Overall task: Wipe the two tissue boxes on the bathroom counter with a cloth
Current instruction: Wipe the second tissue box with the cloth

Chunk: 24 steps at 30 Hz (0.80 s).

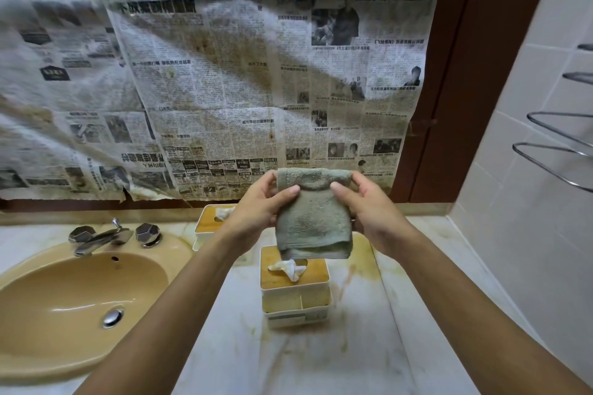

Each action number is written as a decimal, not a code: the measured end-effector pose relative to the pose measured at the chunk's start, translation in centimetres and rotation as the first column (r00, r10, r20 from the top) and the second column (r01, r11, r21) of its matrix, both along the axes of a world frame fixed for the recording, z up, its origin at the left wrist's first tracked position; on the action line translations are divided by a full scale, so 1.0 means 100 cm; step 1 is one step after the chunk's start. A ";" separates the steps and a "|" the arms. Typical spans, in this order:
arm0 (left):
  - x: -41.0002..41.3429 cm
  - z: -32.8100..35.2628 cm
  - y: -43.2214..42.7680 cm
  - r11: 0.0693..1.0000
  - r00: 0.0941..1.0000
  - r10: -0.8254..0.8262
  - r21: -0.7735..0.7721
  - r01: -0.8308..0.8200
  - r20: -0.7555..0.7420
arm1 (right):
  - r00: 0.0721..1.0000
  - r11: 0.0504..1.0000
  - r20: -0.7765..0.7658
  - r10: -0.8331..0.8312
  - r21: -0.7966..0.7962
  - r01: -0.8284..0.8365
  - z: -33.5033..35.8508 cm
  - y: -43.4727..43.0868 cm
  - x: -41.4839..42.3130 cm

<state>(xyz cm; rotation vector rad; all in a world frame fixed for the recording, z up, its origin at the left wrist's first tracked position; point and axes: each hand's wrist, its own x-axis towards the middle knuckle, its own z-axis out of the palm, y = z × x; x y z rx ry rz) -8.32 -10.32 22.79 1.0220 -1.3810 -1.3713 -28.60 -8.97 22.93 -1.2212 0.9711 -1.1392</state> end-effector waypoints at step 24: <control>0.047 0.031 0.012 0.978 0.976 -0.196 0.050 0.201 -0.098 | 0.996 0.992 0.041 0.085 -0.095 -0.081 0.024 0.010 -0.006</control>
